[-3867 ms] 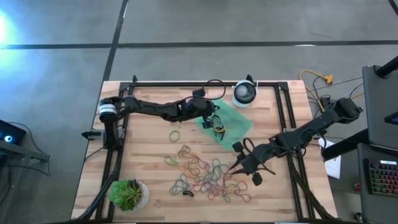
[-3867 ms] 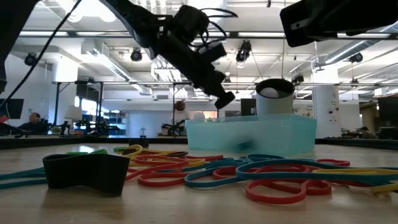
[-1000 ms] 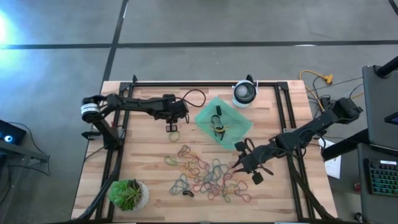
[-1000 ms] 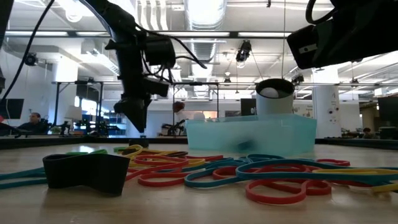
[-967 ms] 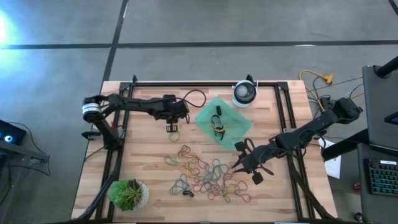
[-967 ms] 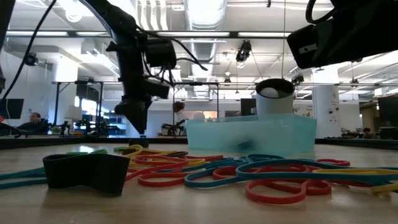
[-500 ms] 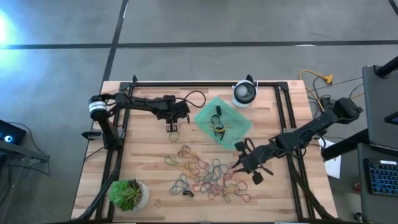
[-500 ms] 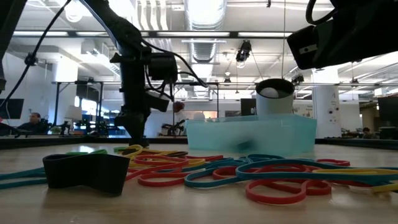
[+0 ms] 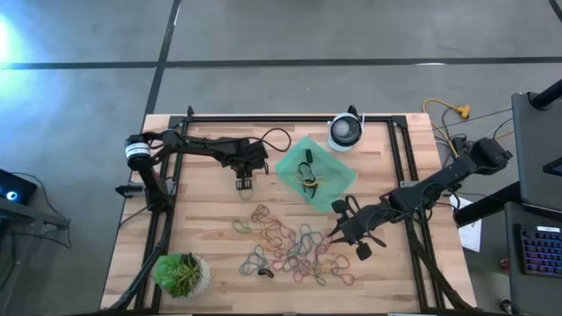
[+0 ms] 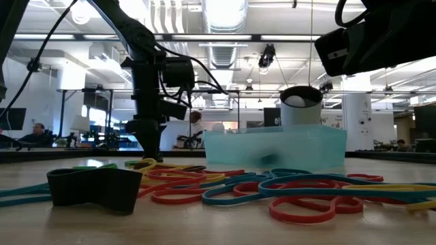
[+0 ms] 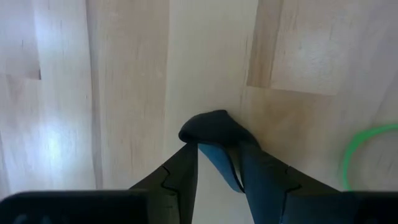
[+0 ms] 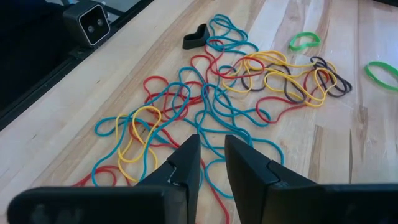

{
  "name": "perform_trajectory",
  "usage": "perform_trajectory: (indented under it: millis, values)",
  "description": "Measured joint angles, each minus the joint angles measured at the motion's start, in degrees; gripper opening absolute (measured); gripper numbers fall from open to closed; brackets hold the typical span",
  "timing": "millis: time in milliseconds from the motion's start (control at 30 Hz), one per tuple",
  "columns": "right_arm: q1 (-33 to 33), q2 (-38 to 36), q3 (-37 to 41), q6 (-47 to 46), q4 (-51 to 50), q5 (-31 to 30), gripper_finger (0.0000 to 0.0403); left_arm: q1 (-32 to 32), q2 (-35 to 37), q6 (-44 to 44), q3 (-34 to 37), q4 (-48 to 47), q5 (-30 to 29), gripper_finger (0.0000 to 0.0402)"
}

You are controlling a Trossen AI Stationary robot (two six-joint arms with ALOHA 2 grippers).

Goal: Pick and place rubber bands into bin
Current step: Put the black rubber band into the blue bin

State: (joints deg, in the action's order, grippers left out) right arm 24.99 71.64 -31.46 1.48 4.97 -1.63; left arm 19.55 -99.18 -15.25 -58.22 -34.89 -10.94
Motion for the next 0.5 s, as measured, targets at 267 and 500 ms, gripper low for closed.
perform_trajectory:
  millis: [267,500]
  values:
    - [0.0,0.0,0.0,0.0,0.0,0.0,0.0075,0.0,0.0,-0.1,0.0,0.0,0.2,0.0095]
    - [0.0,0.0,0.0,0.0,0.0,0.0,0.0068,0.0,0.0,-0.2,-0.1,-0.1,0.6,0.0041]
